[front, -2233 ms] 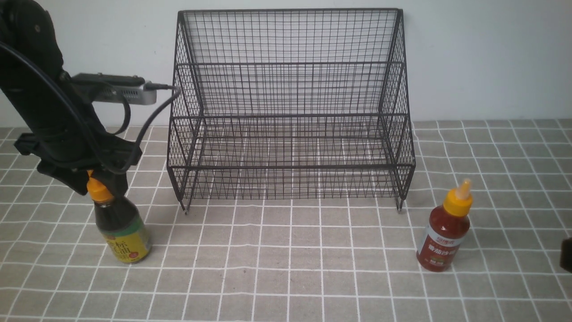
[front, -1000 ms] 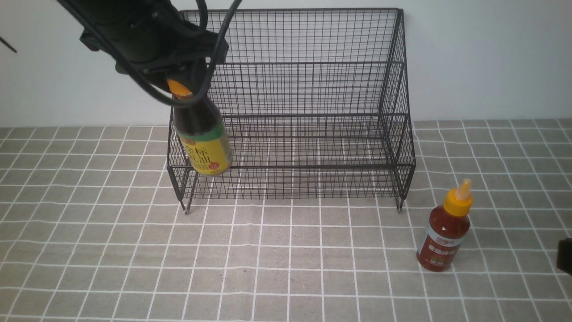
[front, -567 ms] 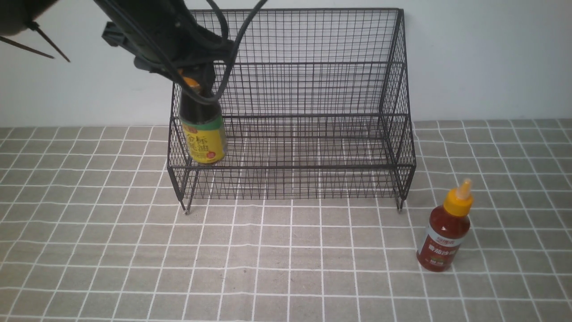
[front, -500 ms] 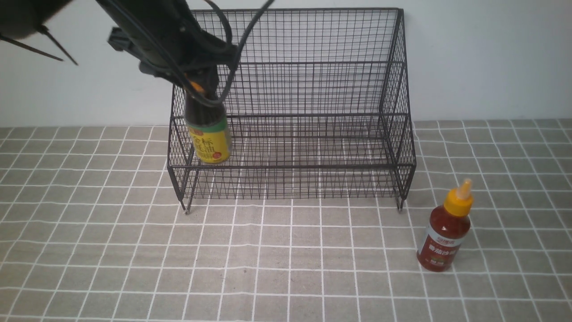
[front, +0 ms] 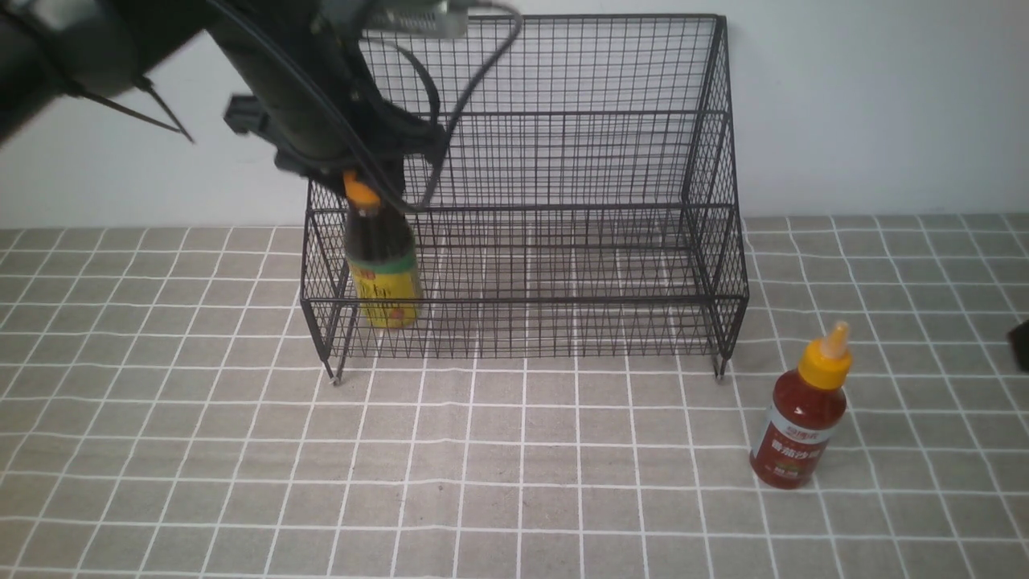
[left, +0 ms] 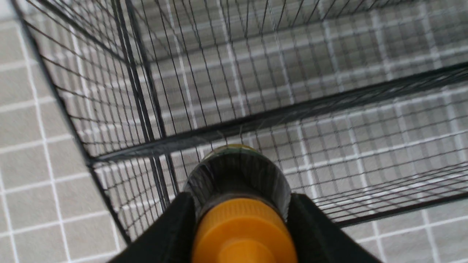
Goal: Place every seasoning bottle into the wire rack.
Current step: Use the left arm to put the condiment bottle back on the shelf, then use the right arm to grab the condiment bottle closest to it
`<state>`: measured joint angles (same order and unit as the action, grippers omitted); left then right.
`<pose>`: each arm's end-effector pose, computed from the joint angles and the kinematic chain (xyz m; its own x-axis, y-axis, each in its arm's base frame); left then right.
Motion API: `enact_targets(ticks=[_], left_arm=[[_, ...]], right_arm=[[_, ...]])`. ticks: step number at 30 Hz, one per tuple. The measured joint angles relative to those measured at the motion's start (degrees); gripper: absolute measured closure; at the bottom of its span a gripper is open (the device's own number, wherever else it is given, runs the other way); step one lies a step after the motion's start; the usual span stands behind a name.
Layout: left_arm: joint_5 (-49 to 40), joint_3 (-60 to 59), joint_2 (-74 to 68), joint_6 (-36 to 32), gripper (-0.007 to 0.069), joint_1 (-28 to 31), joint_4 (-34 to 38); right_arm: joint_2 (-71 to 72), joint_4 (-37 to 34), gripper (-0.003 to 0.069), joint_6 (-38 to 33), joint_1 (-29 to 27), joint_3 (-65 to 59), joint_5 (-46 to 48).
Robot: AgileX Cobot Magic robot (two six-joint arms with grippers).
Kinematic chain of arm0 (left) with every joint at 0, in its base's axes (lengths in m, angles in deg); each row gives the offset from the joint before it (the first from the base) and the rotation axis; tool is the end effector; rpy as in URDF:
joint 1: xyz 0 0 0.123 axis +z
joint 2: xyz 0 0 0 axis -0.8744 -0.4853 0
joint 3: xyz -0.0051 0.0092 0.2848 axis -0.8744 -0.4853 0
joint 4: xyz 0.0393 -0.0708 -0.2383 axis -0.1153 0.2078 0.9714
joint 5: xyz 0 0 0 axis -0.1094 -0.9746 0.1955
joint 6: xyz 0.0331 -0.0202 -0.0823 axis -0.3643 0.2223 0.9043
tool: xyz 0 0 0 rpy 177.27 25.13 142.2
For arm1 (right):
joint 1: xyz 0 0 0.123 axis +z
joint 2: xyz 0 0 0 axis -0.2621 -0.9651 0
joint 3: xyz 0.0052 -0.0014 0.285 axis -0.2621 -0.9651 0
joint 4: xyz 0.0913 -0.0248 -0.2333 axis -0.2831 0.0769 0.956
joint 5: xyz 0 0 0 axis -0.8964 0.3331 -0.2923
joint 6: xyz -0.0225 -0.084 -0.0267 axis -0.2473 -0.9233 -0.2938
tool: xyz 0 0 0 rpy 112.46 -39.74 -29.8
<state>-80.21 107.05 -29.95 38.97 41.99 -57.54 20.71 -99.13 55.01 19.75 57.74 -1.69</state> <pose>0.4006 -0.1344 0.3187 -0.8773 0.2098 -0.4316 0.2354 0.9719 -0.0062 0.1856 0.0359 0.3567 -0.8854 -0.1788 -0.4291 -0.2713 0.9483 0.1648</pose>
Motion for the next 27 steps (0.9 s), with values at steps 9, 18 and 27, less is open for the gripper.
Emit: enact_targets(ticks=[9,18,27], left_arm=[[-1.0,1.0,-3.1,0.1,0.0335,0.0,-0.9],[-5.1,0.5,-4.2,0.6,0.012,0.0,-1.3],[-5.4,7.4,-0.2,0.6,0.014,0.0,-1.6]], right_arm=[[-7.8,6.6,0.0349,2.3,9.3,0.1,-7.6],[-17.8,8.9,0.0098,4.8,10.4,0.1,-16.4],[-26.3,7.6,0.0112,5.4,10.4,0.1,-21.9]])
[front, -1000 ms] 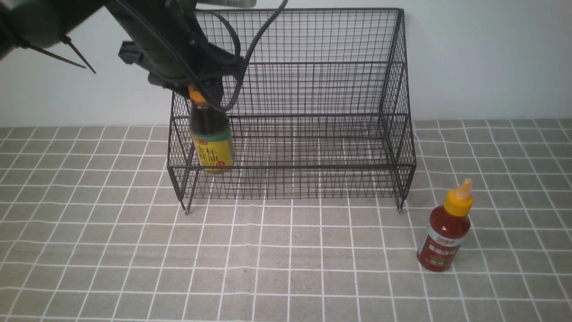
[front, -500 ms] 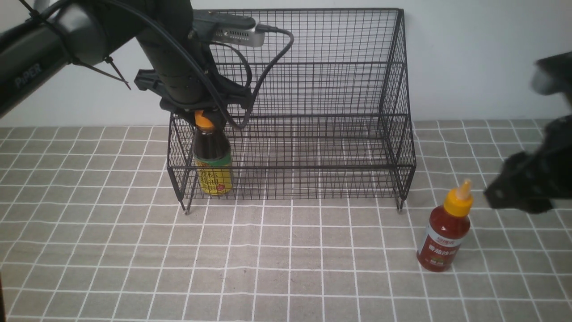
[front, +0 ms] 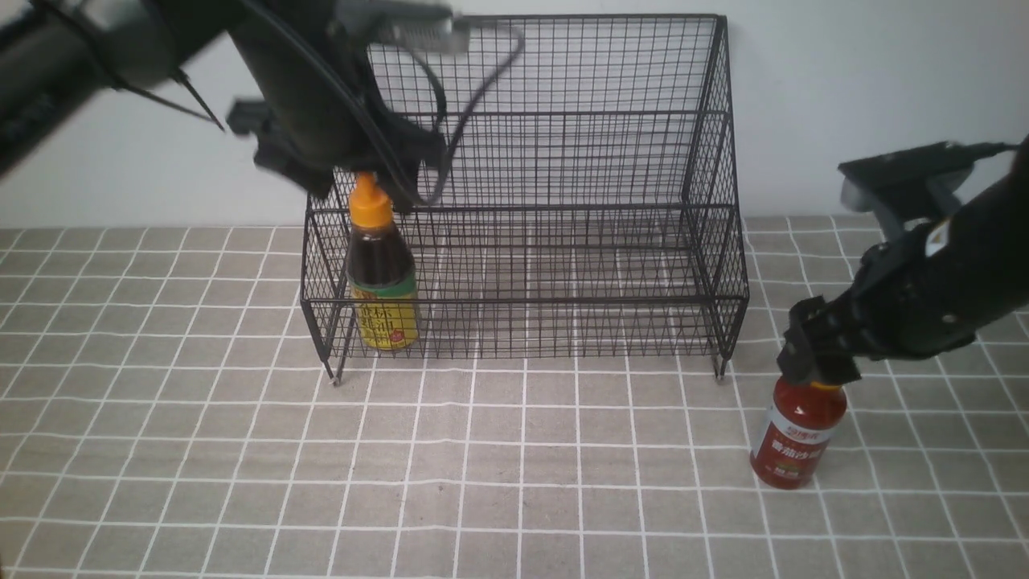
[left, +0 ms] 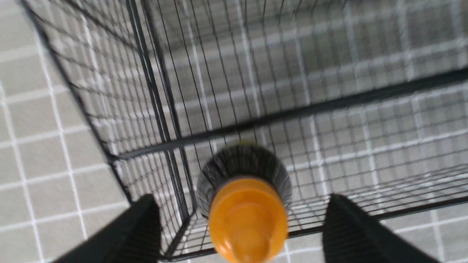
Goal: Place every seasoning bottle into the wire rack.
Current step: Use the right arm to grab the condiment bottle closest to it, then use the right arm to put the condiment bottle back on the shelf
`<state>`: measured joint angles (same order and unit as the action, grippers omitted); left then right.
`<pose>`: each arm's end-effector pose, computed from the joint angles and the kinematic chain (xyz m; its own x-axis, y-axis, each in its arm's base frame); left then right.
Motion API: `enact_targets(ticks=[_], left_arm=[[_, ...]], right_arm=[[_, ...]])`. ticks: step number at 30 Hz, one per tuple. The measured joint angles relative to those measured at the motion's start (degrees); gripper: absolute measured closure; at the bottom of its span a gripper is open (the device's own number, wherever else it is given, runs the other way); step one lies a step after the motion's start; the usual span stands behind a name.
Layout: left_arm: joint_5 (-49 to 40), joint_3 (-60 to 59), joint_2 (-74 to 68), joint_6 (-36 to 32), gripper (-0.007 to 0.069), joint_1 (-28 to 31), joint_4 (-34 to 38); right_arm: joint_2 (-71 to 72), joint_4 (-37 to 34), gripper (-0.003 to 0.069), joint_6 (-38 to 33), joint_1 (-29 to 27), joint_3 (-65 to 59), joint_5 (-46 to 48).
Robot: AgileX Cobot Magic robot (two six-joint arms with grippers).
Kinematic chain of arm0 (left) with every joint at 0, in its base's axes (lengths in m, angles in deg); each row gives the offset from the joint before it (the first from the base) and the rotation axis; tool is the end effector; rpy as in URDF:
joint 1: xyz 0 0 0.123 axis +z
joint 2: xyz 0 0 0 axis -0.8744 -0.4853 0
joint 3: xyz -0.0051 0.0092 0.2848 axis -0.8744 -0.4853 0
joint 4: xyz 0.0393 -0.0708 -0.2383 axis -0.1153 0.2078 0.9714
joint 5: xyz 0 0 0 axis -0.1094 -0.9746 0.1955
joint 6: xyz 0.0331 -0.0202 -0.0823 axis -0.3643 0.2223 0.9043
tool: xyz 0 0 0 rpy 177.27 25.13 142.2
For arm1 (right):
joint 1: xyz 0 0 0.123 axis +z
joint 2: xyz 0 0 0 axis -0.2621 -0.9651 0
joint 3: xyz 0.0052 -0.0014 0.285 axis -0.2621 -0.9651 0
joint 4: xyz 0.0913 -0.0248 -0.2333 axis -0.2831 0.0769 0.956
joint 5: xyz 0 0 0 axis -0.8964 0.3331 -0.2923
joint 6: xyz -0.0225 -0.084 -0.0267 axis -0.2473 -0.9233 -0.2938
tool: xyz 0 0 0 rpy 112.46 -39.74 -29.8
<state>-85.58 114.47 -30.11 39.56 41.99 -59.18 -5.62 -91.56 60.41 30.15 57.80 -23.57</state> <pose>0.3996 -0.1313 0.3512 -0.8631 0.2006 -0.4636 0.2194 0.9755 0.0138 0.2932 0.0865 0.2523 -0.9052 -0.2637 -0.3332 -0.3043 0.9496 0.0751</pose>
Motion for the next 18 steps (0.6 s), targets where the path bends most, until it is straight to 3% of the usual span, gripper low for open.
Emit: enact_targets(ticks=[2,5,7,11,18], left_arm=[[0.0,0.4,1.1,0.0,0.0193,0.0,0.0],[-0.6,0.6,5.6,0.0,0.0375,0.0,-0.4],[-1.0,0.6,8.9,0.0,0.0538,0.0,-0.7],[-1.2,0.6,14.9,0.0,0.0622,0.0,-0.9],[-1.3,-3.1,26.3,-0.6,0.0631,0.0,-1.0]], right_arm=[[-0.5,0.0,0.0139,0.0,0.0,0.0,-0.2],[-1.5,0.0,0.0274,0.0,0.0,0.0,-0.8],[-1.9,0.0,0.0372,-0.1,0.0,0.0,-1.0],[-1.9,0.1,0.0358,-2.0,0.0,1.4,1.8],[3.3,0.9,0.0358,-3.3,0.0,14.3,18.0]])
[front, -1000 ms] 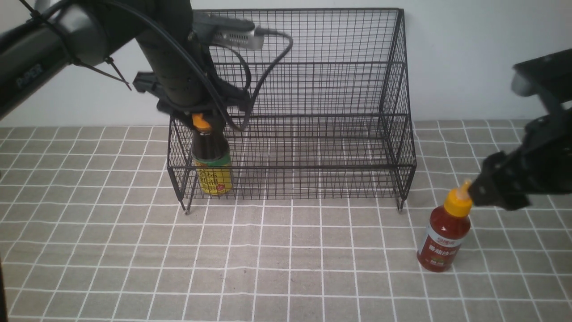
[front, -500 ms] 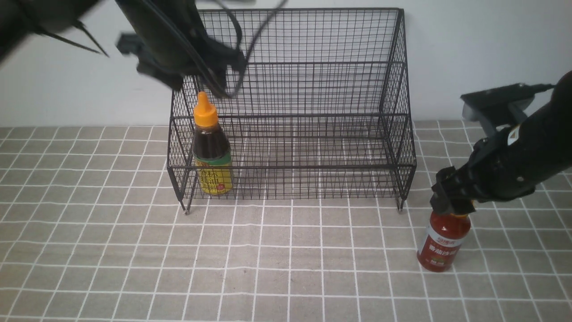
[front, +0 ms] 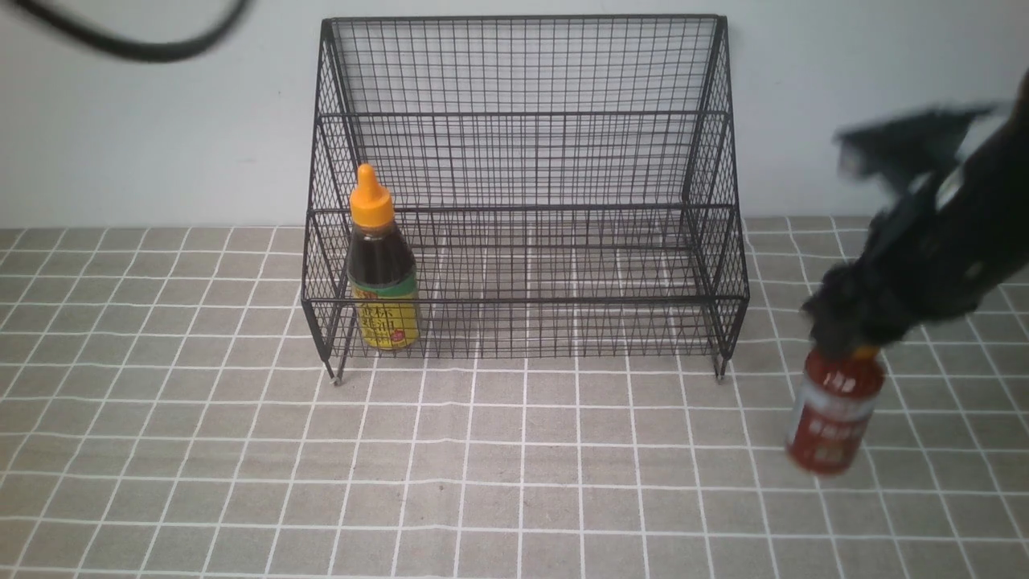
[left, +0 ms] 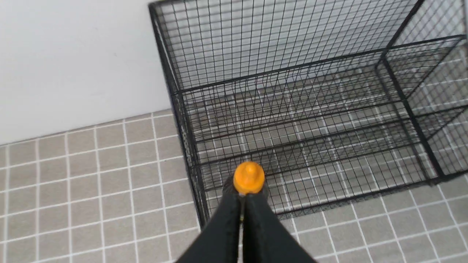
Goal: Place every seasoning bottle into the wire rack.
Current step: Use the right arm to put the condiment bottle back on the shelf
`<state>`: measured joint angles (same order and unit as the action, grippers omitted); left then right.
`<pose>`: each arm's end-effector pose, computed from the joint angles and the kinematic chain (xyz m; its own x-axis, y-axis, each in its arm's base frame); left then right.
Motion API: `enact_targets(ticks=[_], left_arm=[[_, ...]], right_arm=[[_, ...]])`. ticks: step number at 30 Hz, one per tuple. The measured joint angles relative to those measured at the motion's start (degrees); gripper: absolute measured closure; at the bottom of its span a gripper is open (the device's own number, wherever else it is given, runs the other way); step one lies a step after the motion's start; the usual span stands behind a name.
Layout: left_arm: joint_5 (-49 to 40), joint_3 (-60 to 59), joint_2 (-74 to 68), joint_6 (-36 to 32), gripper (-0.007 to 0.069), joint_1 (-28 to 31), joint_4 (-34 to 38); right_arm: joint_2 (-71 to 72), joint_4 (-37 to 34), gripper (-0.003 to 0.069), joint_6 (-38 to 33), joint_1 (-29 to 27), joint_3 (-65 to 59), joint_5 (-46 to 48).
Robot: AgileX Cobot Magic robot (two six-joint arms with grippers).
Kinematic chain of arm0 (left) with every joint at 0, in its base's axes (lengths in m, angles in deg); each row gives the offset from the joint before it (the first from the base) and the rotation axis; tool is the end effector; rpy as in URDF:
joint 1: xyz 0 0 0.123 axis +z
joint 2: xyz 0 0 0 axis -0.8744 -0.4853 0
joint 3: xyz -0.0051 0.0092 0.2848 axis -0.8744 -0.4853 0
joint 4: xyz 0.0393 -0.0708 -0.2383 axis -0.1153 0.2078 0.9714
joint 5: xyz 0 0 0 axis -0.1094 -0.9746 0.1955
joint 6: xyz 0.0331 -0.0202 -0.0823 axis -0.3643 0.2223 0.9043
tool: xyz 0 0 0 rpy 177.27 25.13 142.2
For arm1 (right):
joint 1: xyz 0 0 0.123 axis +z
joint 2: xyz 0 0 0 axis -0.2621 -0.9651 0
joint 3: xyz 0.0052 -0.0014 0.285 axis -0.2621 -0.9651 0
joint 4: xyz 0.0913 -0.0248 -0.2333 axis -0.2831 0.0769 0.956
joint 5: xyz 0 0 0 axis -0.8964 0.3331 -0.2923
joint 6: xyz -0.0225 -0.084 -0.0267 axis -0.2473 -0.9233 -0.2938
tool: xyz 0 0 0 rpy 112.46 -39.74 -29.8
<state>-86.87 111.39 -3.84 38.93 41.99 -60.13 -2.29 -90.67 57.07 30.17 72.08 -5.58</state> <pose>0.2672 -0.0842 0.4978 -0.6349 0.1377 -0.7602 0.2194 0.9756 -0.0065 0.2855 0.0849 0.3300 -0.8748 -0.3533 -0.3317 -0.3897 0.9197 0.0481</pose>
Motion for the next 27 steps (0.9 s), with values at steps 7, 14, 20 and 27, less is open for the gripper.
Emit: enact_targets(ticks=[7,14,20,27], left_arm=[[-0.2,-15.0,12.7,0.2,0.0631,0.0,-1.0],[-0.2,-33.7,24.0,2.7,0.0631,0.0,-1.2],[-0.4,-46.0,34.6,5.2,0.0631,0.0,-1.3],[-1.0,-49.0,46.5,7.9,0.0631,0.0,-2.7]], right_arm=[[2.2,-1.7,0.0358,-0.7,0.5,16.0,2.4],[-7.3,-2.5,0.0358,-2.8,3.3,30.0,2.0],[-21.8,-2.8,0.0358,-3.4,4.6,42.2,1.6],[-30.3,-1.2,0.0358,-3.4,4.6,49.2,0.1]])
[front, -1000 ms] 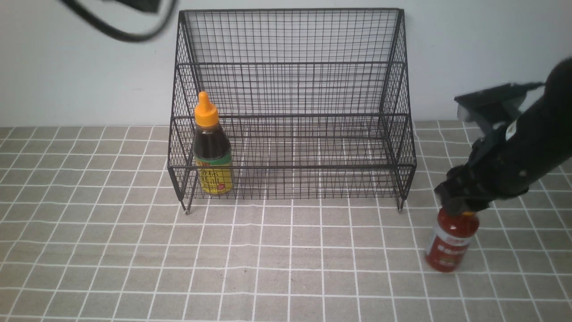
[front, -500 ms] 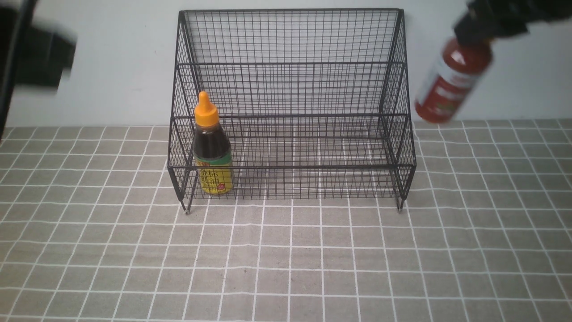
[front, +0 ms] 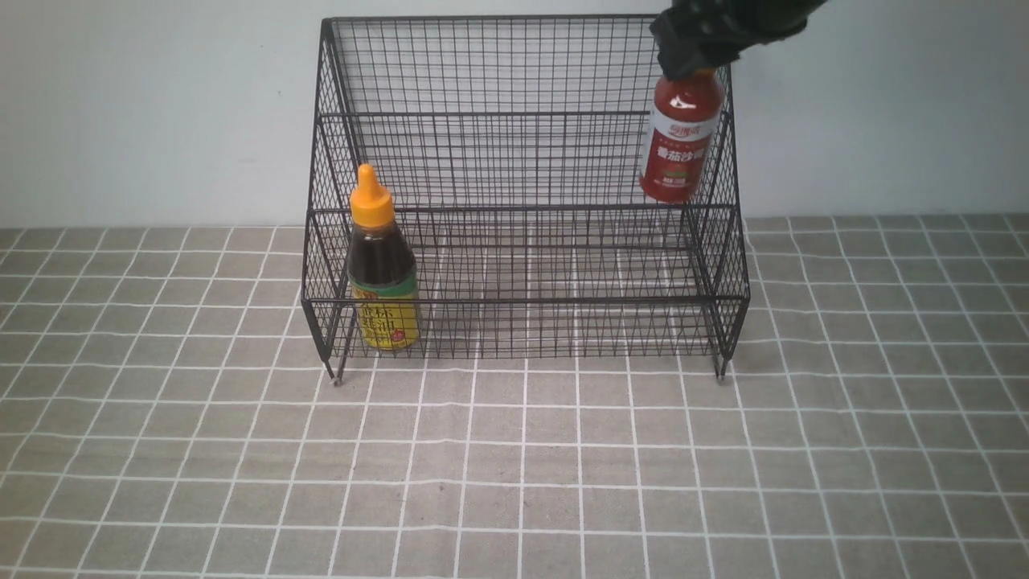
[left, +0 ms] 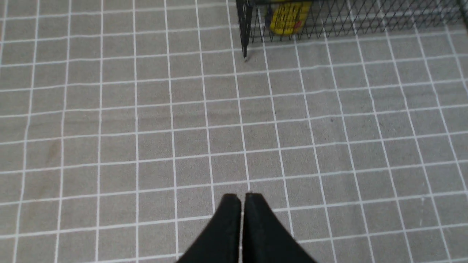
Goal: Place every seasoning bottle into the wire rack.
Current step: Use the right arm to put the condiment bottle back on the shelf
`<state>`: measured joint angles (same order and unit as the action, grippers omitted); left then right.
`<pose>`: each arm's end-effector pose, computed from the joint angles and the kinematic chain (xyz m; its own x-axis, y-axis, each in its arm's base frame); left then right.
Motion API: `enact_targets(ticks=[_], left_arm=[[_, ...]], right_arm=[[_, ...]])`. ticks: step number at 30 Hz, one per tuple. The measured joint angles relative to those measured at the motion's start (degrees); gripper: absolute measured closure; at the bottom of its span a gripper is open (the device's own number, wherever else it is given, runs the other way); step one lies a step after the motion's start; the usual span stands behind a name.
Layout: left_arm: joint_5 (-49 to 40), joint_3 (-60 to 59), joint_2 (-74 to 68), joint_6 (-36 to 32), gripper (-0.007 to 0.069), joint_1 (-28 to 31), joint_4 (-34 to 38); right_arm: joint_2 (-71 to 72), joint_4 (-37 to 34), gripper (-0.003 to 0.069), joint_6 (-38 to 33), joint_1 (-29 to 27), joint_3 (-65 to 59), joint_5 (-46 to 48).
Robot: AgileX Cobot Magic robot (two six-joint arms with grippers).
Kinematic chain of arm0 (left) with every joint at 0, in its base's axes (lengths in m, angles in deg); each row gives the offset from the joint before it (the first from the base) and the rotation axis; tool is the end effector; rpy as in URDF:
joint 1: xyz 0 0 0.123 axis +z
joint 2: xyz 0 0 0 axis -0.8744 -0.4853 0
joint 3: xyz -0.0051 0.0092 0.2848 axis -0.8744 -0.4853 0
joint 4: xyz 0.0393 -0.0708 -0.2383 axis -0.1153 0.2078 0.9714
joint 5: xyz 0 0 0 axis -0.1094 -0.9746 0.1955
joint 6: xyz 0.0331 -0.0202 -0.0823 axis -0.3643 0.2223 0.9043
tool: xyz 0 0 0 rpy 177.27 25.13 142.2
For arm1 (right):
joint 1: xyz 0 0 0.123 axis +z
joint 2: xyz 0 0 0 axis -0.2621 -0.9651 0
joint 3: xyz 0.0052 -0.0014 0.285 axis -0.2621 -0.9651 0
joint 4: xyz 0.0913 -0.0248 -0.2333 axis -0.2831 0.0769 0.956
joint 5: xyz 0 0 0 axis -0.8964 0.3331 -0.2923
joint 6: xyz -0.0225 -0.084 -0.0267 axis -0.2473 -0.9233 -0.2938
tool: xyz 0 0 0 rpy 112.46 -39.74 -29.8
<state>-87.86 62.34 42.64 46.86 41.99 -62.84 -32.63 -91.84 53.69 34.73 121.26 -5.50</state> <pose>0.0731 -0.0131 0.4023 -0.6931 0.0275 -0.7203 0.1008 0.9931 -0.0591 0.4198 0.1596 0.3776 -0.6693 -0.4132 -0.6175 -0.5145 0.8574 -0.0161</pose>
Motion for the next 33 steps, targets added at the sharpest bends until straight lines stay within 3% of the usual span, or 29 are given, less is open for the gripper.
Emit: enact_targets(ticks=[6,21,25,27,33], left_arm=[[-0.2,0.0,6.5,2.2,0.0631,0.0,-4.0],[-0.3,0.0,8.0,2.7,0.0631,0.0,-4.3],[-0.3,0.0,8.0,2.7,0.0631,0.0,-4.3],[-0.3,0.0,8.0,2.7,0.0631,0.0,-4.3],[-0.3,0.0,8.0,2.7,0.0631,0.0,-4.3]], right_arm=[[-3.1,0.4,0.0358,-0.1,0.0,0.6,-1.8],[-11.5,-1.2,0.0355,2.2,0.0,0.6,0.5],[-11.5,-0.8,0.0296,2.3,0.0,0.7,0.4],[-11.4,-0.5,0.0202,3.1,0.0,1.1,1.1],[-8.0,0.0,0.0117,4.5,0.0,2.9,3.9]])
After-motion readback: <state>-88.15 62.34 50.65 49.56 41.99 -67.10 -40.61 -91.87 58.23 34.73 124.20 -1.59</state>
